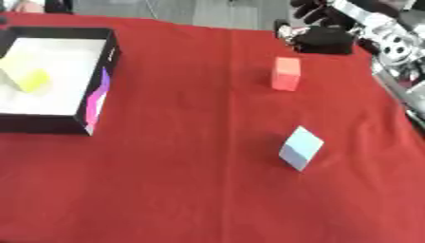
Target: Pick up the objects with one hand, pass them to the other hand, and then place them into the box on the other side of the table.
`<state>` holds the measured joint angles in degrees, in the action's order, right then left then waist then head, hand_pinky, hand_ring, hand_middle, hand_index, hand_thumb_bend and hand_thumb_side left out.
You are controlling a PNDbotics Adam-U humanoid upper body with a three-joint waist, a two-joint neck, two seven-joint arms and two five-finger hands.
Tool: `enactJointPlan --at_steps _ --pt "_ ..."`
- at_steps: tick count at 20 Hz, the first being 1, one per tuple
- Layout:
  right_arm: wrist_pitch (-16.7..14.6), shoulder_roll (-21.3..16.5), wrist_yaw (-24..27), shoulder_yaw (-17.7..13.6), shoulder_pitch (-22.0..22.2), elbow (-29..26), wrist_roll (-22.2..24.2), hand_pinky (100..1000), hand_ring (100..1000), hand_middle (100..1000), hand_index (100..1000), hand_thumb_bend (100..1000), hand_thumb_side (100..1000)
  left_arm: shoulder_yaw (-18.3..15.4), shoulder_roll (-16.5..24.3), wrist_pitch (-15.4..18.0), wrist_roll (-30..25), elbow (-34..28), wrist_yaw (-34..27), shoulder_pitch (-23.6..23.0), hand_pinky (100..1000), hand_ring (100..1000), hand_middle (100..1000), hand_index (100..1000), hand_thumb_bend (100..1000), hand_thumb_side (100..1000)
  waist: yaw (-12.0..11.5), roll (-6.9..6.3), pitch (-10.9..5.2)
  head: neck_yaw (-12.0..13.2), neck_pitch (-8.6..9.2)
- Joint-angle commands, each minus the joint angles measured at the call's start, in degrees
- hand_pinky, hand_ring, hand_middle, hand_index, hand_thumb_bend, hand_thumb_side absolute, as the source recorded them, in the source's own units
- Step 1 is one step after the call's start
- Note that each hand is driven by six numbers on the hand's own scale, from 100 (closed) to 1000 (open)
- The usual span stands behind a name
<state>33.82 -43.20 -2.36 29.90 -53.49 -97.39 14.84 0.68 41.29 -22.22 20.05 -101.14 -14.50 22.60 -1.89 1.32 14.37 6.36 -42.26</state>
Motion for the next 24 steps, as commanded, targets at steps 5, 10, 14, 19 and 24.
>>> enactJointPlan --at_steps 5,10,14,19,24 --pt "-1.2 -5.0 2.6 2.3 -4.3 3.6 6.9 939 897 832 907 237 675 0.1 2.5 -1.4 -1.1 -0.5 1.0 1.0 805 753 678 707 100 879 -0.2 0.91 -0.07 -0.4 -1.11" --pt "-5.5 -3.3 -1.3 1.6 -6.9 10.2 11.3 955 911 847 912 290 603 0.3 2.5 -1.8 -1.5 -0.6 1.3 1.3 805 753 675 706 100 881 -0.5 0.90 0.41 -0.7 -0.61" --pt "-9.2 -1.4 -5.0 0.1 -8.8 15.8 15.0 963 916 853 913 361 457 0.3 2.3 -1.8 -1.5 -0.9 1.4 1.8 805 752 673 704 100 879 -0.9 0.93 1.05 -1.2 0.35" --pt "-14.2 0.2 -10.0 -2.2 -10.4 21.9 20.0 974 915 843 909 492 231 0.3 2.1 -1.9 -1.3 -1.2 1.4 2.3 804 752 670 702 100 878 -1.5 0.94 1.83 -1.9 2.32" --pt "-19.3 1.7 -15.2 -5.6 -11.3 27.3 25.1 979 914 839 905 498 142 0.2 1.8 -2.0 -1.2 -1.6 1.3 2.8 804 752 668 700 100 876 -2.3 0.86 2.64 -3.1 4.47"
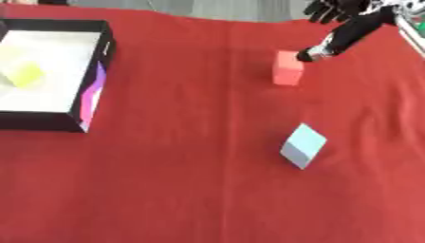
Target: Pick up the objects with one hand, pass them to the other hand, and then place them into the box on the other side of the table.
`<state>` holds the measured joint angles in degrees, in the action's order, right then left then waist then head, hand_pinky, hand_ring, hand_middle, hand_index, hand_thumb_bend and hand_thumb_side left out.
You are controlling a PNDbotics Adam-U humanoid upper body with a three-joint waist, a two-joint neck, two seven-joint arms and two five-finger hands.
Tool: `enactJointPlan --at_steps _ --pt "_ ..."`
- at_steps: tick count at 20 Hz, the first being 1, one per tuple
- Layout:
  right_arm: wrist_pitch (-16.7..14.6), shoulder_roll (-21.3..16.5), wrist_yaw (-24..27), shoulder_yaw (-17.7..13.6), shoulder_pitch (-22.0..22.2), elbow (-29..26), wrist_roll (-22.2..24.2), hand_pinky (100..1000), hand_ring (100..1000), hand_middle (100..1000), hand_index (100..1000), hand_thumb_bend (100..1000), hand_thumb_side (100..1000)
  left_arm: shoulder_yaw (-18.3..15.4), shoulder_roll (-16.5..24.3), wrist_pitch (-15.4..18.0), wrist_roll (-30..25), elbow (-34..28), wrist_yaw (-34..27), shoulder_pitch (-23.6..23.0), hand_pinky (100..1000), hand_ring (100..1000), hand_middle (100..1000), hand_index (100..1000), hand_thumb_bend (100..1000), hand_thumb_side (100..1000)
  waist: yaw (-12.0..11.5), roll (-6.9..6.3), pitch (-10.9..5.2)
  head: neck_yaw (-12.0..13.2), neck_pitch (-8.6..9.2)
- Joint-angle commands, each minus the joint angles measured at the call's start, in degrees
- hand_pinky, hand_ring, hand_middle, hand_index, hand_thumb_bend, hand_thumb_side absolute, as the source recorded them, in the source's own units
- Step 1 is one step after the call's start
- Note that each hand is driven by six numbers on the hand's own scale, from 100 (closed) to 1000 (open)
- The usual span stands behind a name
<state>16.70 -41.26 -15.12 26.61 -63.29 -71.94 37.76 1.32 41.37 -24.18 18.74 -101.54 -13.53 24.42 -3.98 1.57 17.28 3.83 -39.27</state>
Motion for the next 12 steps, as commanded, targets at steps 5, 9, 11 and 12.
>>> enactJointPlan --at_steps 5,9,11,12 --pt "-6.8 1.4 -7.2 -4.9 -1.9 5.6 5.1 983 915 839 905 498 131 -0.4 1.4 -0.2 0.2 -1.5 0.3 1.6 803 752 666 698 100 877 -1.3 0.60 0.62 -1.8 3.00" --pt "-9.3 2.8 -11.1 -6.7 -2.2 8.0 5.6 983 913 839 906 502 135 -0.4 1.1 -0.3 0.3 -1.6 0.2 1.8 803 751 664 697 100 880 -1.9 0.72 1.10 -2.5 3.52" --pt "-10.2 3.5 -12.6 -7.4 -2.3 8.9 5.7 983 912 838 905 505 140 -0.4 1.0 -0.3 0.4 -1.7 0.2 1.9 803 751 663 697 100 880 -2.1 0.79 1.29 -2.8 3.51" --pt "-10.6 3.8 -13.0 -7.6 -2.3 9.4 5.7 983 912 838 905 506 141 -0.4 0.9 -0.3 0.4 -1.7 0.3 2.0 803 751 663 697 100 879 -2.2 0.82 1.38 -2.9 3.50"
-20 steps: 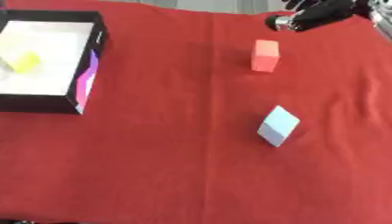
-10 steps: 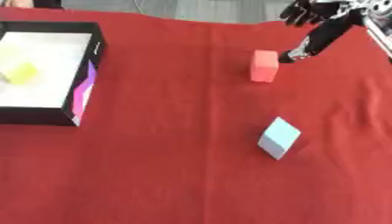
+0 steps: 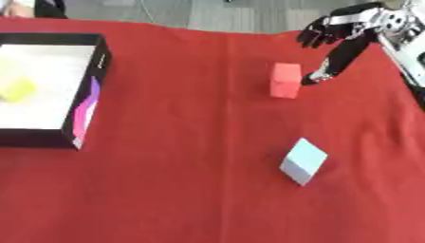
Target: Pick up the objects with one hand, pass them to the other hand, and then place them into the box on the other side of the table.
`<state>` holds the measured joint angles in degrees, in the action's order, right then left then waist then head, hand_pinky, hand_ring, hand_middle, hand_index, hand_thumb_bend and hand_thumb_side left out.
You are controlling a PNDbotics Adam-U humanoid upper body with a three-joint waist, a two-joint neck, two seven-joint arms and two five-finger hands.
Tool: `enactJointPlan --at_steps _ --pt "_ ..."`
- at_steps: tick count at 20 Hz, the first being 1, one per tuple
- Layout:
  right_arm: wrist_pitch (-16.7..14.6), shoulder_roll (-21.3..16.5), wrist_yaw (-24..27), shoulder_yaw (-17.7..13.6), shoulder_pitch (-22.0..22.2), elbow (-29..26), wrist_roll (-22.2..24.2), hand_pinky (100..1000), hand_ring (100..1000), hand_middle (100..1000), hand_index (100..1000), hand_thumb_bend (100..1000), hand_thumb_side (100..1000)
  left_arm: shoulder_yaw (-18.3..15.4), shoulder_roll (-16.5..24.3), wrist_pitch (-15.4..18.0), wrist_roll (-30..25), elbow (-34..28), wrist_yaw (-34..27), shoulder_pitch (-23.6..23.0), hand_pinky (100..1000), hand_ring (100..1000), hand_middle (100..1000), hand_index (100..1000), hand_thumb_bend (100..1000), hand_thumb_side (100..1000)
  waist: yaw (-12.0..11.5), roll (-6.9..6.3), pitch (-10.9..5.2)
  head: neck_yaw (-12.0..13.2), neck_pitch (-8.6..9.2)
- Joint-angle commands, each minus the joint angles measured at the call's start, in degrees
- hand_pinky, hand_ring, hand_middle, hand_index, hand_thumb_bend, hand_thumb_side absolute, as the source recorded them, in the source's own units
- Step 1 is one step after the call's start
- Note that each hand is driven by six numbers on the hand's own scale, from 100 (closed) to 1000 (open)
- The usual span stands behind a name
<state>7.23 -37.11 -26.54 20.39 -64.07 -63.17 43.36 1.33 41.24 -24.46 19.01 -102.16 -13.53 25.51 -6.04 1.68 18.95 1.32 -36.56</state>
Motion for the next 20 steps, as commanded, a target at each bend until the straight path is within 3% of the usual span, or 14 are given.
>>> enactJointPlan --at_steps 1,20 --pt "-1.5 -0.1 -1.9 -1.5 -1.6 1.0 0.1 983 912 838 905 508 145 -0.4 1.0 0.0 0.1 -1.2 0.3 1.0 803 751 663 697 100 878 -0.2 0.75 -0.20 -0.5 0.79" --pt "-3.6 1.3 -5.3 -2.5 -1.4 4.8 -0.6 986 916 839 906 506 158 -0.1 0.2 0.1 0.1 -2.3 1.1 1.6 809 752 663 696 100 878 -2.6 1.44 1.43 -2.2 1.12"
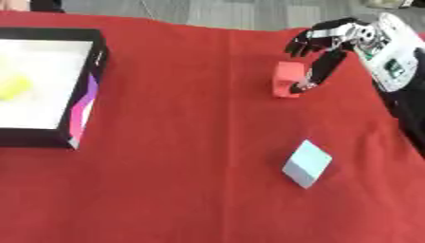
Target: Pick up the objects with one hand, pass them to the other hand, and then place them into the box on the other side of the table.
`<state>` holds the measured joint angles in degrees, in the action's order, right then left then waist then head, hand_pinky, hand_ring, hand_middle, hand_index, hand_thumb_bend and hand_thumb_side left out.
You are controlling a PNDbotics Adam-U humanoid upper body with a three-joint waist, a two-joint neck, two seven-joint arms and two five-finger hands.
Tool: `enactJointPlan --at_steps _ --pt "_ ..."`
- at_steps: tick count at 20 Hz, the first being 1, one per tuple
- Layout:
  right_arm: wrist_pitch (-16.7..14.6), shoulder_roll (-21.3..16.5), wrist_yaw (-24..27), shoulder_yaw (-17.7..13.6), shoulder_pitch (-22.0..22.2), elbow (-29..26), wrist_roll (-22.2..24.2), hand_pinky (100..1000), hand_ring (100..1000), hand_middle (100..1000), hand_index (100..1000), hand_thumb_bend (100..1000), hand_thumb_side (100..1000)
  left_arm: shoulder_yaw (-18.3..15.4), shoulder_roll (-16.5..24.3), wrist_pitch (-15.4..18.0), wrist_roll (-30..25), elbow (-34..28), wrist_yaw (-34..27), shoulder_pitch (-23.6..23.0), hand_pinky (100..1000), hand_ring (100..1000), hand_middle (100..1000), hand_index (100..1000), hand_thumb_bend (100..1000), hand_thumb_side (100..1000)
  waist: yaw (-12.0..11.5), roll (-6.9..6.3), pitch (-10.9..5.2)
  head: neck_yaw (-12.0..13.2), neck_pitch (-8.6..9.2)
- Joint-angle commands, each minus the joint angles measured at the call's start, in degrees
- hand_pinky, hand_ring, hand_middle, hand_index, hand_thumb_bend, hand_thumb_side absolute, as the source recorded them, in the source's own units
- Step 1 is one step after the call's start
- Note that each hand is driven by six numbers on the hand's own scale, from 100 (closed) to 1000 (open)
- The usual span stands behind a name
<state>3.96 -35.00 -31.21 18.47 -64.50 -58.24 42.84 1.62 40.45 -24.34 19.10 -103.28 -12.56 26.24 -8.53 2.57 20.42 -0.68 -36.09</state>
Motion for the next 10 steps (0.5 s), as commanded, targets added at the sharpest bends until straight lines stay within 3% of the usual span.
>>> enactJointPlan --at_steps 1,10 --pt "-0.3 -0.7 -0.9 -0.6 -1.0 0.0 -0.2 986 916 839 906 506 158 -0.4 1.0 -0.1 -0.1 -1.2 0.2 0.9 809 752 663 696 100 878 -0.1 0.55 -0.01 -0.3 0.65" --pt "-0.9 0.0 -2.5 -0.6 -0.8 1.6 0.1 981 907 769 840 483 155 -0.4 1.0 -0.2 -0.2 -1.3 0.2 0.7 814 753 664 696 100 878 -0.4 0.43 0.20 -0.3 0.60"
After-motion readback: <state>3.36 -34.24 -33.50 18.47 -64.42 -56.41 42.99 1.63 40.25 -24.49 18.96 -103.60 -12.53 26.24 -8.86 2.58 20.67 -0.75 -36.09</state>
